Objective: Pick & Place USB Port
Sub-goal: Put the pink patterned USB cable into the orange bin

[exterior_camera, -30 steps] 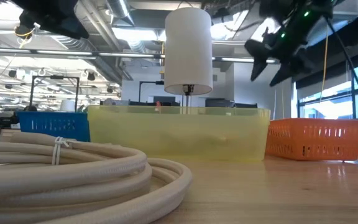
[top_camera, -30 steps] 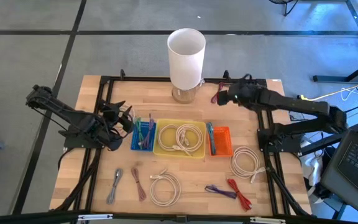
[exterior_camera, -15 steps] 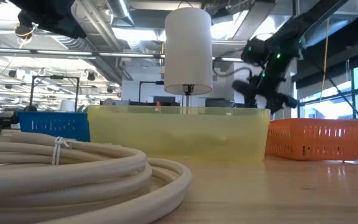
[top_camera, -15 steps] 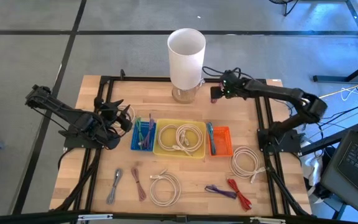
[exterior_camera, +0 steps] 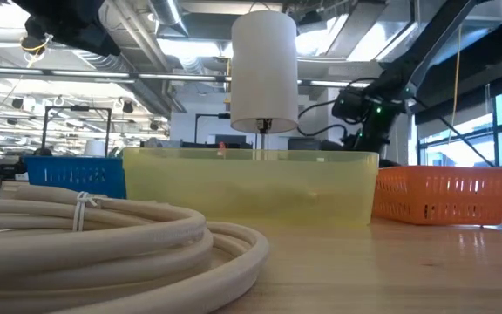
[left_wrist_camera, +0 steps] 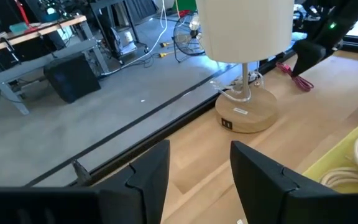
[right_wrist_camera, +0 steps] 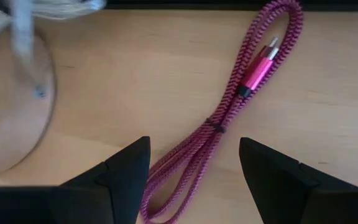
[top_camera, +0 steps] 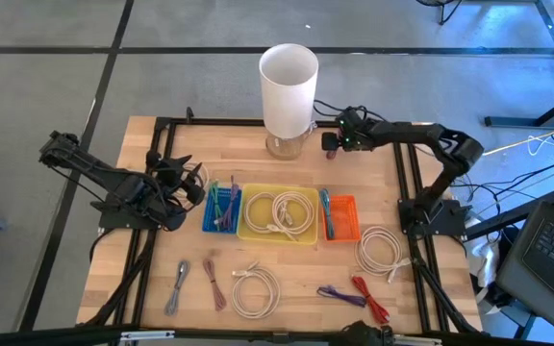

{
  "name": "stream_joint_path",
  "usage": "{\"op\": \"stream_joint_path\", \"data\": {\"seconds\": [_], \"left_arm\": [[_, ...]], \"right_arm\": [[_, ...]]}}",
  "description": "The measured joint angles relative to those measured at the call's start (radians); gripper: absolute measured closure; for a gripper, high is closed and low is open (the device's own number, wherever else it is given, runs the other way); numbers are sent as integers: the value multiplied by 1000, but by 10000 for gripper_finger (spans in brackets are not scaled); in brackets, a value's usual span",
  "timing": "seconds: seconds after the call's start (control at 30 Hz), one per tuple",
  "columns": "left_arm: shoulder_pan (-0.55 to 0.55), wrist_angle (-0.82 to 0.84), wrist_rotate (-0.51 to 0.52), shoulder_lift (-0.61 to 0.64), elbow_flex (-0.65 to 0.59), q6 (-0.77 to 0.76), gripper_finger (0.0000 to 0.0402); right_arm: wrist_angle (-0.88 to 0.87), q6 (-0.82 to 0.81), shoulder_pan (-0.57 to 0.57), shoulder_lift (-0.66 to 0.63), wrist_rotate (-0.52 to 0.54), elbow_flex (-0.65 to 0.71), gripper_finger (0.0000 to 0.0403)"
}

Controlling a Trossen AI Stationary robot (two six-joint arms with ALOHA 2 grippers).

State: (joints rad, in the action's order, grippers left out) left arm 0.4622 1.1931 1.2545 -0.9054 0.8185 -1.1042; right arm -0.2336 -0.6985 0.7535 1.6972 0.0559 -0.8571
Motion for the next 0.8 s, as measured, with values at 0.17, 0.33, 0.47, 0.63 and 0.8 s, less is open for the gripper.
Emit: {"op": "stream_joint_path", "data": {"seconds": [0.17, 0.33, 0.47, 0.63, 0.8], "left_arm": [[0, 0, 0, 0, 0, 0, 238], [0, 0, 0, 0, 0, 0, 243], [0, 0, 0, 0, 0, 0, 244], [0, 0, 0, 0, 0, 0, 242], [0, 0, 0, 0, 0, 0, 247]], "right_arm": [[35, 3, 15, 37, 0, 0, 154], [59, 4, 21, 53, 3, -1, 180], [71, 44, 28, 57, 3, -1, 243], [78, 108, 35, 57, -1, -1, 367], [64, 164, 34, 37, 24, 0, 394]]}}
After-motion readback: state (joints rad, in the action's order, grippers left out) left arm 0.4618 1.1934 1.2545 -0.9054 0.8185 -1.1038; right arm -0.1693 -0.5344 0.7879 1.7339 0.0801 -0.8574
